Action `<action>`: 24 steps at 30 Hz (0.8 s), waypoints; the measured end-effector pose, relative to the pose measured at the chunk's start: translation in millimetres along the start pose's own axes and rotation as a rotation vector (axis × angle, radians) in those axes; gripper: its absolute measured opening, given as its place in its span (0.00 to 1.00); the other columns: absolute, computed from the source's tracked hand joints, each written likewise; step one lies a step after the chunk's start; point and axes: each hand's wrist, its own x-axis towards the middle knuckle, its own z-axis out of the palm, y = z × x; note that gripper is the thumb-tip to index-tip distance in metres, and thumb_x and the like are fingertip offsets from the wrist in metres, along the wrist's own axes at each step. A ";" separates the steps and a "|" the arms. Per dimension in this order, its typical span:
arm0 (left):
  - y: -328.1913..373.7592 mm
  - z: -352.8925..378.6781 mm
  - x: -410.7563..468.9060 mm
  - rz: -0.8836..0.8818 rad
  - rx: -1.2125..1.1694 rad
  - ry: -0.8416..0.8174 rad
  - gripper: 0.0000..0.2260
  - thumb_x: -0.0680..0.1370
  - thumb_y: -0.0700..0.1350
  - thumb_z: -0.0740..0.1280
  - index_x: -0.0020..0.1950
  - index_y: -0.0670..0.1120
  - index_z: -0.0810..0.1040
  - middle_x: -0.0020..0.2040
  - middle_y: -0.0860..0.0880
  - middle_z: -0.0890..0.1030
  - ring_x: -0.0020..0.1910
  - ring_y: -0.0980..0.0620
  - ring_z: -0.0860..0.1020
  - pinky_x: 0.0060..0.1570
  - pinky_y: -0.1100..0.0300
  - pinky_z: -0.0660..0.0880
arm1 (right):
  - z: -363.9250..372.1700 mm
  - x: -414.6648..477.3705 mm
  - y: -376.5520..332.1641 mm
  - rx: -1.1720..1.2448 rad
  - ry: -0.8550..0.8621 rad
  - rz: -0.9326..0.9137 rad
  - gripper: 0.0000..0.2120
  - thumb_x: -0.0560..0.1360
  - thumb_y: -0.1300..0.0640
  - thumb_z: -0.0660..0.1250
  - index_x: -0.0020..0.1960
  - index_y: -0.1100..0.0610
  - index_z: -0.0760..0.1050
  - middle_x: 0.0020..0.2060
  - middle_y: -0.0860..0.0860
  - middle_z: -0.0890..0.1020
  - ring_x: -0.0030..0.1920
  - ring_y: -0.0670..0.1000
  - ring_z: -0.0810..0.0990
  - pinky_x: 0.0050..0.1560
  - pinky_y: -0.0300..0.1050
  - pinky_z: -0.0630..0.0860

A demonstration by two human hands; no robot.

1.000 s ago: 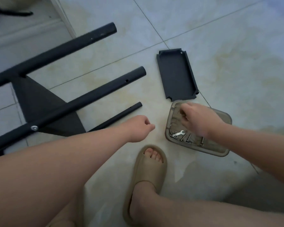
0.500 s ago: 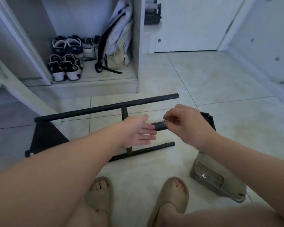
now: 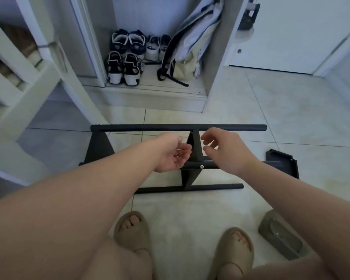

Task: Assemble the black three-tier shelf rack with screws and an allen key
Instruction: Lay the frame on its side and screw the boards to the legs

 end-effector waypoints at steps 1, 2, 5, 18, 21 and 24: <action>-0.7 -4.3 6.5 0.028 0.085 0.060 0.16 0.85 0.49 0.57 0.45 0.42 0.78 0.36 0.48 0.75 0.31 0.54 0.72 0.27 0.65 0.68 | 4.8 4.7 7.6 -0.045 -0.067 0.044 0.07 0.77 0.59 0.67 0.54 0.49 0.76 0.47 0.41 0.78 0.53 0.49 0.79 0.55 0.44 0.75; -1.4 -8.4 13.9 0.073 0.204 0.129 0.14 0.83 0.49 0.59 0.46 0.42 0.78 0.35 0.49 0.73 0.30 0.54 0.70 0.26 0.65 0.65 | 10.3 8.3 15.3 -0.101 -0.139 0.088 0.08 0.78 0.56 0.68 0.56 0.49 0.76 0.50 0.42 0.78 0.55 0.50 0.78 0.58 0.48 0.76; -2.0 -17.3 36.8 0.246 0.593 0.269 0.11 0.80 0.49 0.64 0.52 0.43 0.81 0.39 0.46 0.72 0.36 0.47 0.68 0.30 0.60 0.63 | 24.3 15.8 36.9 -0.252 -0.340 0.199 0.23 0.77 0.43 0.70 0.69 0.50 0.72 0.62 0.49 0.77 0.64 0.54 0.75 0.64 0.54 0.73; -9.8 1.3 105.3 0.320 1.003 0.085 0.21 0.81 0.59 0.62 0.43 0.43 0.80 0.34 0.49 0.74 0.35 0.49 0.73 0.39 0.56 0.68 | 46.4 33.5 81.7 -0.268 -0.447 0.155 0.15 0.76 0.36 0.68 0.40 0.45 0.71 0.37 0.47 0.78 0.43 0.52 0.78 0.45 0.50 0.77; -12.9 8.6 109.3 0.322 1.007 0.073 0.22 0.82 0.58 0.61 0.38 0.42 0.77 0.32 0.49 0.70 0.32 0.49 0.68 0.35 0.56 0.64 | 48.8 32.0 85.0 -0.259 -0.415 0.126 0.16 0.77 0.36 0.67 0.40 0.45 0.70 0.36 0.47 0.78 0.38 0.48 0.76 0.40 0.48 0.74; -12.8 12.4 107.6 0.324 0.972 0.037 0.22 0.82 0.56 0.61 0.51 0.38 0.83 0.35 0.49 0.74 0.36 0.49 0.71 0.41 0.56 0.66 | 49.5 28.7 85.4 -0.249 -0.411 0.122 0.16 0.76 0.35 0.67 0.41 0.46 0.71 0.36 0.46 0.77 0.37 0.48 0.75 0.39 0.48 0.72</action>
